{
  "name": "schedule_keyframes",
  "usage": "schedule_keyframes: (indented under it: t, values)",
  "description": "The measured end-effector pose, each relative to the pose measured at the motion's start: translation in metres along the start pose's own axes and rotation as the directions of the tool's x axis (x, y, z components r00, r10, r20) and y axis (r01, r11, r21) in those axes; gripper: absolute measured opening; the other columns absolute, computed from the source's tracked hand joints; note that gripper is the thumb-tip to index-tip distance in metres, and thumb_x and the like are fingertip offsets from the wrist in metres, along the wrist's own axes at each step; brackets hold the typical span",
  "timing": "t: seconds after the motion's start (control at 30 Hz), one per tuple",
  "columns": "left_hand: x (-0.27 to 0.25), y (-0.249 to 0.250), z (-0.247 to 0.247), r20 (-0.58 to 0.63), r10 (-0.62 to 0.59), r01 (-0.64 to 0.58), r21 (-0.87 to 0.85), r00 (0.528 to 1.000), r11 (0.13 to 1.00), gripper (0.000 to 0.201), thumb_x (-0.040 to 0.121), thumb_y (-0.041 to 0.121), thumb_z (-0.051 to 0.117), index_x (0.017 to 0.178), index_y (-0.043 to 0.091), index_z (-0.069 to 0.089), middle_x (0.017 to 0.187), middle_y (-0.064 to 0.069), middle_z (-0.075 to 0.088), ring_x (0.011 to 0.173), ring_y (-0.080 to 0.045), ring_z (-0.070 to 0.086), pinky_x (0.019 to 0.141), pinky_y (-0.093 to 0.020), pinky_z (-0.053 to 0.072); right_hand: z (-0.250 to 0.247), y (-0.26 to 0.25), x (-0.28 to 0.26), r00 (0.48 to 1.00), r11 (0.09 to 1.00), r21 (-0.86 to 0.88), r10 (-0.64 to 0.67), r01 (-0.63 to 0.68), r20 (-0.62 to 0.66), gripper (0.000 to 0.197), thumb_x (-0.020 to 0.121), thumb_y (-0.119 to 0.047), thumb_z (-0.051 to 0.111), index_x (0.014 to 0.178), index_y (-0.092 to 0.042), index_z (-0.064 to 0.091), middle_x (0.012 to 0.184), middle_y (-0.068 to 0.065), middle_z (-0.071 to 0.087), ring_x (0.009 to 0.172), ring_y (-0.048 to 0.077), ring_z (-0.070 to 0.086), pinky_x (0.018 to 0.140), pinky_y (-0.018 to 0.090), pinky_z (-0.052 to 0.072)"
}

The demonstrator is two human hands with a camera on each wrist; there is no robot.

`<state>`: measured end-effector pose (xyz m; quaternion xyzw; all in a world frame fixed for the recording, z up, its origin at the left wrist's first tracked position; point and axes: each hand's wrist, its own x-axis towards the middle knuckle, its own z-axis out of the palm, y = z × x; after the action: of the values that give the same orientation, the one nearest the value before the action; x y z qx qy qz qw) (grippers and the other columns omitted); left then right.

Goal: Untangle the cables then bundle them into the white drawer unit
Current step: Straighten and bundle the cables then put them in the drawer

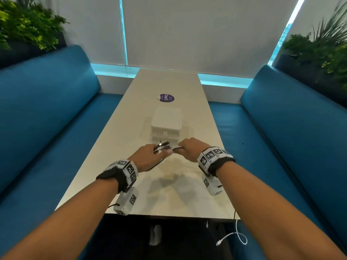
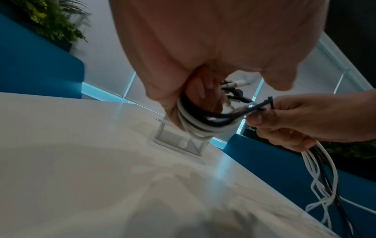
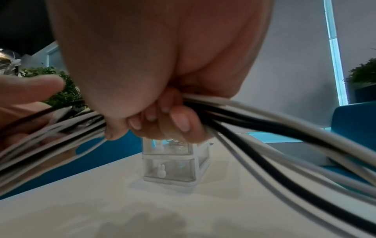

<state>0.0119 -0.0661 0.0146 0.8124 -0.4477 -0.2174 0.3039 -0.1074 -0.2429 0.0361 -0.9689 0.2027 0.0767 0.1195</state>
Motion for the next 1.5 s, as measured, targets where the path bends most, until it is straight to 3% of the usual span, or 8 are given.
schedule_keyframes:
  t: [0.13,0.27,0.53,0.83,1.03,1.2,1.37,1.5]
  values:
    - [0.002,-0.007,0.01,0.055,-0.075,0.069,0.094,0.996,0.993,0.05,0.075,0.062,0.075,0.098,0.022,0.055,0.083,0.008,0.057,0.076,-0.013,0.056,0.062,-0.029,0.038,0.002,-0.004,0.001,1.0,1.0,0.003,-0.001,0.001,-0.001,0.048,0.096,-0.06,0.045,0.071,-0.02,0.053,0.071,0.001,0.058,0.065,0.019,0.055,0.061,0.034,0.043]
    - [0.004,-0.006,0.012,0.097,-0.119,0.106,0.133,0.988,0.985,0.028,0.092,0.037,0.065,0.079,0.013,0.058,0.071,-0.001,0.06,0.065,-0.02,0.056,0.058,-0.029,0.039,0.005,-0.006,0.0,1.0,1.0,-0.007,0.006,-0.006,-0.011,0.047,0.096,-0.06,0.047,0.067,-0.023,0.048,0.069,0.001,0.056,0.063,0.018,0.053,0.059,0.033,0.04]
    - [0.005,-0.006,0.019,0.113,-0.195,0.171,0.19,0.974,0.967,0.028,0.095,0.033,0.056,0.078,0.012,0.055,0.077,-0.006,0.06,0.064,-0.021,0.054,0.058,-0.029,0.04,0.014,-0.01,-0.002,1.0,1.0,0.011,0.009,-0.009,0.006,0.04,0.096,-0.054,0.052,0.073,-0.021,0.054,0.072,0.001,0.058,0.07,0.022,0.057,0.063,0.033,0.044]
    - [0.0,0.002,0.019,0.153,-0.178,0.124,0.308,0.972,0.943,0.03,0.1,0.034,0.048,0.077,0.015,0.051,0.08,-0.005,0.063,0.067,-0.019,0.056,0.058,-0.029,0.04,0.025,-0.01,-0.004,1.0,1.0,0.012,0.017,-0.017,0.017,0.043,0.097,-0.054,0.051,0.079,-0.016,0.057,0.073,0.002,0.058,0.07,0.023,0.057,0.062,0.032,0.044]
    - [-0.001,-0.001,0.023,0.147,-0.164,0.105,0.346,0.975,0.932,0.027,0.09,0.039,0.049,0.075,0.017,0.057,0.083,-0.006,0.07,0.08,-0.027,0.065,0.073,-0.039,0.054,0.026,-0.011,-0.009,1.0,1.0,-0.005,0.012,-0.011,0.022,0.039,0.097,-0.049,0.053,0.08,-0.014,0.057,0.071,0.001,0.054,0.069,0.024,0.055,0.061,0.031,0.04]
    - [-0.001,-0.005,0.027,0.137,-0.152,0.061,0.515,0.979,0.855,0.033,0.09,0.045,0.036,0.071,0.022,0.049,0.074,-0.001,0.062,0.082,-0.026,0.046,0.089,-0.043,0.043,0.025,-0.01,-0.011,1.0,1.0,0.007,0.009,-0.009,0.024,0.04,0.098,-0.048,0.053,0.078,-0.013,0.056,0.071,0.003,0.054,0.068,0.024,0.054,0.058,0.031,0.039]
    - [-0.002,-0.002,0.027,0.153,-0.128,0.08,0.286,0.98,0.955,0.023,0.098,0.025,0.045,0.078,0.015,0.052,0.081,-0.007,0.063,0.069,-0.024,0.062,0.059,-0.033,0.047,0.027,-0.01,-0.01,1.0,1.0,0.012,0.012,-0.012,0.018,0.036,0.098,-0.045,0.053,0.076,-0.016,0.054,0.074,0.003,0.056,0.071,0.026,0.057,0.063,0.032,0.042]
    - [0.0,-0.001,0.025,0.116,-0.092,0.064,0.226,0.989,0.972,0.012,0.1,0.018,0.041,0.095,0.015,0.051,0.095,-0.009,0.064,0.077,-0.028,0.064,0.069,-0.042,0.052,0.028,-0.009,-0.009,1.0,0.999,0.037,0.01,-0.01,0.009,0.043,0.099,-0.05,0.049,0.092,-0.01,0.064,0.085,0.009,0.065,0.076,0.028,0.061,0.066,0.034,0.046]
